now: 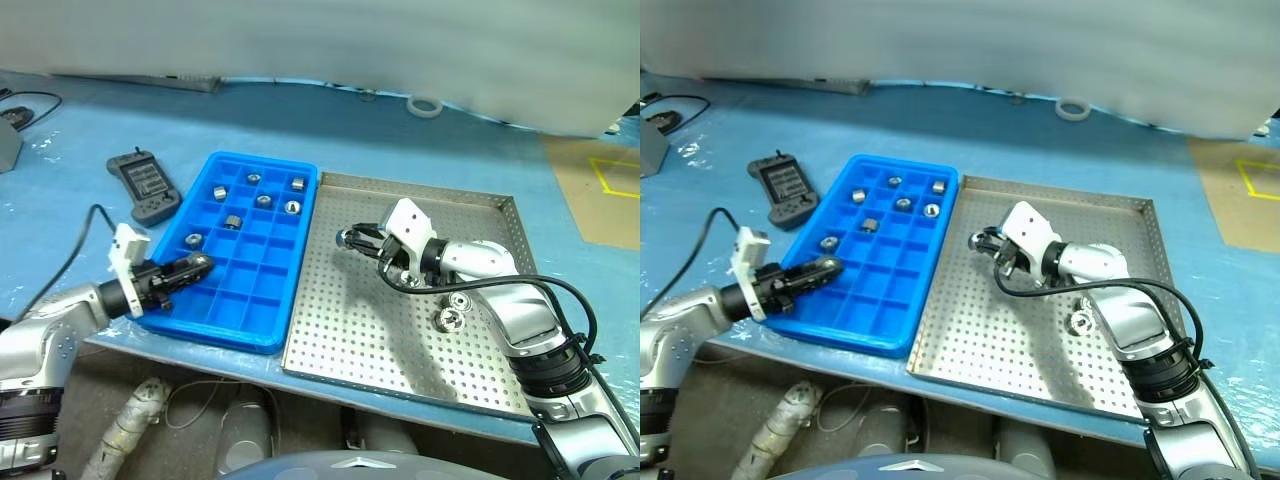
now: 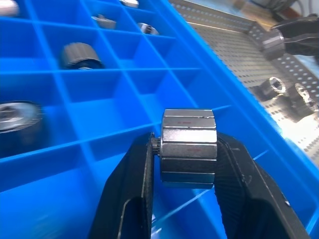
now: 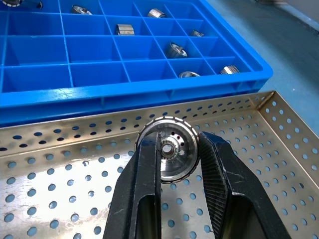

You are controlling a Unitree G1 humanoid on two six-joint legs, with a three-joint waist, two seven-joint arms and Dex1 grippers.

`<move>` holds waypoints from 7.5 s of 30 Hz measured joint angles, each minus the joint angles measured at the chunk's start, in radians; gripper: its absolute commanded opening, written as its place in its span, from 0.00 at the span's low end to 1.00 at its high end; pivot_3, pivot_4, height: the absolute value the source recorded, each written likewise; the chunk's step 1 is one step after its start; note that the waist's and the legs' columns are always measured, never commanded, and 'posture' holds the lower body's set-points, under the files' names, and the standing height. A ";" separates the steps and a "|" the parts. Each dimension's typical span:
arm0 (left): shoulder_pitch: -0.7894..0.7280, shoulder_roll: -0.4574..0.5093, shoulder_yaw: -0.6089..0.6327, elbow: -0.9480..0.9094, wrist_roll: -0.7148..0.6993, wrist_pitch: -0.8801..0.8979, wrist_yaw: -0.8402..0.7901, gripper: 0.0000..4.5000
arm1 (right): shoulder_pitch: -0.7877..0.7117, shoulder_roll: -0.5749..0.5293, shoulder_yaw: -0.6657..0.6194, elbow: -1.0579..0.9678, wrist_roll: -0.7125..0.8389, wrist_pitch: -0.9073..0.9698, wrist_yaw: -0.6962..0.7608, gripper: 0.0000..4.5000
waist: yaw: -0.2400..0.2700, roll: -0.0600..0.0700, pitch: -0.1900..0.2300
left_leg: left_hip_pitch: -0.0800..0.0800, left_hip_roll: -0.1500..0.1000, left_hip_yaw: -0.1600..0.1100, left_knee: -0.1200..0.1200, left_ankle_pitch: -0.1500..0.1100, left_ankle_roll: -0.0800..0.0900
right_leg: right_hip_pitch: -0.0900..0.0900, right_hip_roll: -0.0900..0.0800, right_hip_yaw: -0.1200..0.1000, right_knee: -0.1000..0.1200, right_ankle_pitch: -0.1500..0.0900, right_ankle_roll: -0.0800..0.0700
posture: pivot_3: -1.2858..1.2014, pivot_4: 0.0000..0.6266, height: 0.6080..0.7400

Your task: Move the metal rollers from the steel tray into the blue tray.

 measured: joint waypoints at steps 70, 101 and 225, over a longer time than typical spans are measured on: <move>-0.498 -0.514 -0.339 0.170 0.021 -0.003 0.057 0.64 | -0.154 0.043 -0.045 -0.057 0.050 0.108 -0.014 0.17 | -0.006 0.001 -0.002 | -0.003 -0.001 0.000 0.006 0.001 0.001 | 0.000 -0.001 0.001 0.002 0.000 0.000 | 0.44 0.24 1.00; -0.499 -0.392 -0.261 0.227 -0.117 0.178 -0.069 0.64 | -0.146 0.032 -0.047 -0.081 0.066 0.118 -0.019 0.17 | -0.020 0.002 -0.002 | -0.003 -0.001 0.001 0.006 -0.001 0.004 | 0.000 -0.002 0.001 0.002 0.000 0.000 | 0.44 0.24 1.00; -1.176 -0.630 -0.471 1.315 0.698 -0.665 0.401 0.32 | -0.022 0.064 -0.041 -0.088 0.006 0.076 -0.085 0.53 | -0.030 0.002 -0.001 | -0.008 -0.002 0.001 0.007 -0.001 0.011 | -0.003 -0.003 0.000 0.000 0.001 0.000 | 0.38 0.24 1.00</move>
